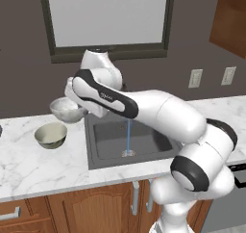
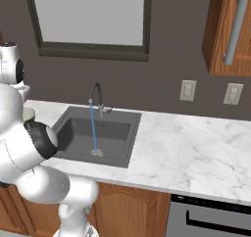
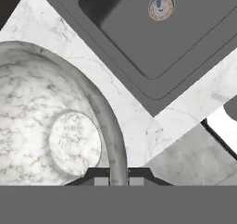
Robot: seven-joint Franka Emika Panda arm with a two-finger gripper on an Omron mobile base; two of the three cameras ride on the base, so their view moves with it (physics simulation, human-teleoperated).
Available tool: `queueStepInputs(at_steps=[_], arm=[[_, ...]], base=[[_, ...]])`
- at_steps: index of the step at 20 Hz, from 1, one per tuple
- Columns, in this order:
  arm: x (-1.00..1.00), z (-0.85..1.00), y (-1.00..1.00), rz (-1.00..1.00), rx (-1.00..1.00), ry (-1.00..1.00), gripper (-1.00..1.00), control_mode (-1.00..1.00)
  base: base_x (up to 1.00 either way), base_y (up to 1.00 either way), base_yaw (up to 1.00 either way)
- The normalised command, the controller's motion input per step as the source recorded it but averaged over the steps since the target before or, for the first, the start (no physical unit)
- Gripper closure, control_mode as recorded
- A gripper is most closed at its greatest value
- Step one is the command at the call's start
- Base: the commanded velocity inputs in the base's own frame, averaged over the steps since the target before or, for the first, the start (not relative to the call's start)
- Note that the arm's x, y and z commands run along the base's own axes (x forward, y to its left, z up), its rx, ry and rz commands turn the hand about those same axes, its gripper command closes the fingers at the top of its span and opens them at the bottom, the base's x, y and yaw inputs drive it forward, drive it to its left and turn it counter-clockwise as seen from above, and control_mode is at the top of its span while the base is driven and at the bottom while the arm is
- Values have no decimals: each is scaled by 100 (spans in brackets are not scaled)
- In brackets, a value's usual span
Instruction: Rinse each bowl for a few seconds and place them down in the sink or on the counter.
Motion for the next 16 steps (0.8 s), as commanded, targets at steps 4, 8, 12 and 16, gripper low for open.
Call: queueStepInputs(at_steps=[4,8,12,16], arm=[[-11,11,-43,-24,-1,2,100,-100],[-5,1,-30,-22,-7,2,100,-100],[-2,0,-23,-22,-9,6,100,-100],[-25,-7,-5,-20,-15,-6,100,-100]], base=[[0,0,0],[0,0,0],[0,0,0],[0,0,0]])
